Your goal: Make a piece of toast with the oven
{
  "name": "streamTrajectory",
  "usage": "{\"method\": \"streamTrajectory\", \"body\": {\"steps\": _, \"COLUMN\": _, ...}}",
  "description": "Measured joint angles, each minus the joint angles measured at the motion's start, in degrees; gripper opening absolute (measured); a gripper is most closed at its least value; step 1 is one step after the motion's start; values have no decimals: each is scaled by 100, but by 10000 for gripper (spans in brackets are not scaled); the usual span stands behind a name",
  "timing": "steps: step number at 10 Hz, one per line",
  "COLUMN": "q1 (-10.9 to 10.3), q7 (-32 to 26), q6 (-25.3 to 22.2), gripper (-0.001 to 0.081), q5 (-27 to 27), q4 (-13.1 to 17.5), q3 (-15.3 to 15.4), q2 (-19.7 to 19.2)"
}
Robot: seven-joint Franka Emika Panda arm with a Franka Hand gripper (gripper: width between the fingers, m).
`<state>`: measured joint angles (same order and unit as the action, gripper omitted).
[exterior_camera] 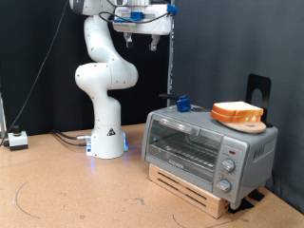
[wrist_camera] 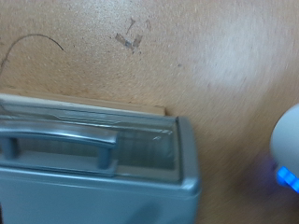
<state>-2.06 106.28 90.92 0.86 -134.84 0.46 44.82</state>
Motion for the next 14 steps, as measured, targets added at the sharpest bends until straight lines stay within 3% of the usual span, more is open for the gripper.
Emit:
{"method": "streamTrajectory", "body": {"steps": 1, "q1": -90, "q7": -549, "q6": 4, "gripper": 809, "q5": 101, "q4": -50, "q3": -62, "q2": -3}}
{"method": "streamTrajectory", "body": {"steps": 2, "q1": -95, "q7": -556, "q6": 1, "gripper": 809, "q5": 1, "q4": -50, "q3": -58, "q2": 2}}
{"method": "streamTrajectory", "body": {"steps": 6, "q1": -748, "q7": -2851, "q6": 114, "gripper": 809, "q5": -503, "q4": -149, "q3": -406, "q2": 126}}
{"method": "streamTrajectory", "body": {"steps": 9, "q1": -1137, "q7": -4793, "q6": 634, "gripper": 809, "q5": -341, "q4": -387, "q3": -783, "q2": -212}}
{"method": "streamTrajectory", "body": {"steps": 10, "q1": -1106, "q7": -4548, "q6": 627, "gripper": 809, "q5": -364, "q4": -388, "q3": -770, "q2": -211}}
{"method": "streamTrajectory", "body": {"steps": 11, "q1": -1160, "q7": -4900, "q6": 535, "gripper": 809, "q5": -480, "q4": -388, "q3": -832, "q2": -197}}
{"method": "streamTrajectory", "body": {"steps": 12, "q1": -1279, "q7": -5551, "q6": 508, "gripper": 809, "q5": -653, "q4": -414, "q3": -1017, "q2": -157}}
{"method": "streamTrajectory", "body": {"steps": 14, "q1": -1478, "q7": -6606, "q6": 981, "gripper": 809, "q5": -797, "q4": -673, "q3": -1384, "q2": -143}}
